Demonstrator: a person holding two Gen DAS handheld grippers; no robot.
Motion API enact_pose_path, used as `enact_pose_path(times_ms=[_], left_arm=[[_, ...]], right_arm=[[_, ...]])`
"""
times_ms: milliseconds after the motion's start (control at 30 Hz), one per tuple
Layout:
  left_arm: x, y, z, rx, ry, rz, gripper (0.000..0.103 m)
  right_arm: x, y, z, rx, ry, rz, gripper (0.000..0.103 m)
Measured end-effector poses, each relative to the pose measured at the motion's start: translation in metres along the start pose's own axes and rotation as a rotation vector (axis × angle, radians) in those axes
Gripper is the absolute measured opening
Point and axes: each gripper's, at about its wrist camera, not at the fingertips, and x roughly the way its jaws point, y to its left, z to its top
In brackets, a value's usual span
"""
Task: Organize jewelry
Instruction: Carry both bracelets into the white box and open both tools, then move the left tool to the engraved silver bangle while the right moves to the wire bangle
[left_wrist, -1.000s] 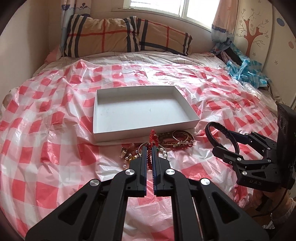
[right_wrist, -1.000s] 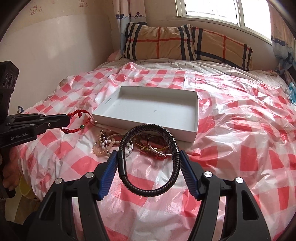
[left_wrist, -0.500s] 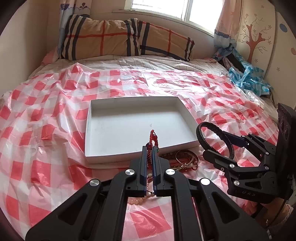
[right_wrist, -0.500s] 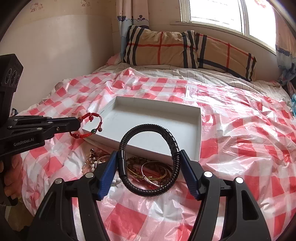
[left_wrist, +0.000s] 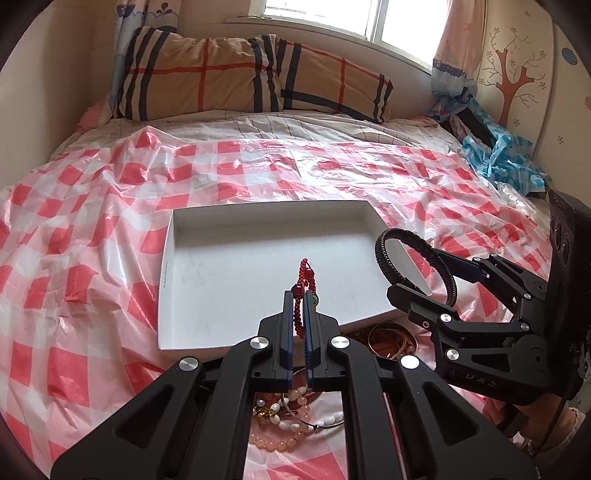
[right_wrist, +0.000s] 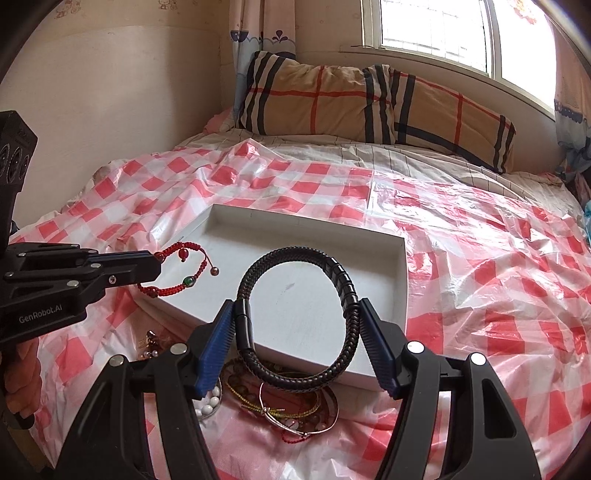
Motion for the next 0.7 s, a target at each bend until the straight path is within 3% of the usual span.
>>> enact_pose_path(times_ms=[133, 267, 400, 700], left_arm=[[0.015, -0.001, 0.004, 0.006, -0.005, 0.015, 0.005], [0.043, 0.009, 0.001, -0.02, 0.064, 0.073, 0.007], [0.038, 0.014, -0.005, -0.023, 0.059, 0.092, 0.022], [0.012, 0.014, -0.023, -0.026, 0.071, 0.078, 0.03]], right_arm=[[0.017, -0.003, 0.004, -0.009, -0.006, -0.016, 0.068], [0.027, -0.011, -0.001, 0.016, 0.032, -0.038, 0.07], [0.013, -0.016, -0.011, 0.015, 0.04, -0.038, 0.07], [-0.01, -0.019, -0.048, 0.05, 0.123, -0.008, 0.07]])
